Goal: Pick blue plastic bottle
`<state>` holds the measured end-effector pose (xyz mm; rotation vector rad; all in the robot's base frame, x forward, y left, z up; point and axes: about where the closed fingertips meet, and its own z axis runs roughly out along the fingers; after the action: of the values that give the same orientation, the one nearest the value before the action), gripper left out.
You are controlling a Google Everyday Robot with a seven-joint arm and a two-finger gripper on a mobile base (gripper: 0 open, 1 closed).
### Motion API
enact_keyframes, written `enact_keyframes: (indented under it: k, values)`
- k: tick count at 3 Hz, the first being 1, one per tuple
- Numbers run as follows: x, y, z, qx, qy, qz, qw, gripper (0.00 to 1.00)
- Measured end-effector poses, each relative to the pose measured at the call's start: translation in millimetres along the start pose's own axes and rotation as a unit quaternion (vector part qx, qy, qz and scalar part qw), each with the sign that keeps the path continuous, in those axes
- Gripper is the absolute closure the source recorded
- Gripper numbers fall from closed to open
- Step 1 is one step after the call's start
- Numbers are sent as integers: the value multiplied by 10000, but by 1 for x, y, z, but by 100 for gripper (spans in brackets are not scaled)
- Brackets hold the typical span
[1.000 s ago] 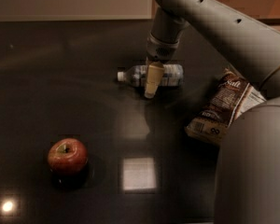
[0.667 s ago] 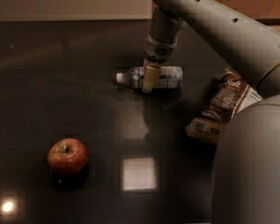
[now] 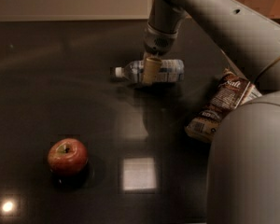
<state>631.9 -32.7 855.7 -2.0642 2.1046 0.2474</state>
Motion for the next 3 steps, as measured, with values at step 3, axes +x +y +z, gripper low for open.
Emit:
enact_keyframes:
  k: [3]
  values:
    - [-55,5,-100,593,-582,-587,9948,100]
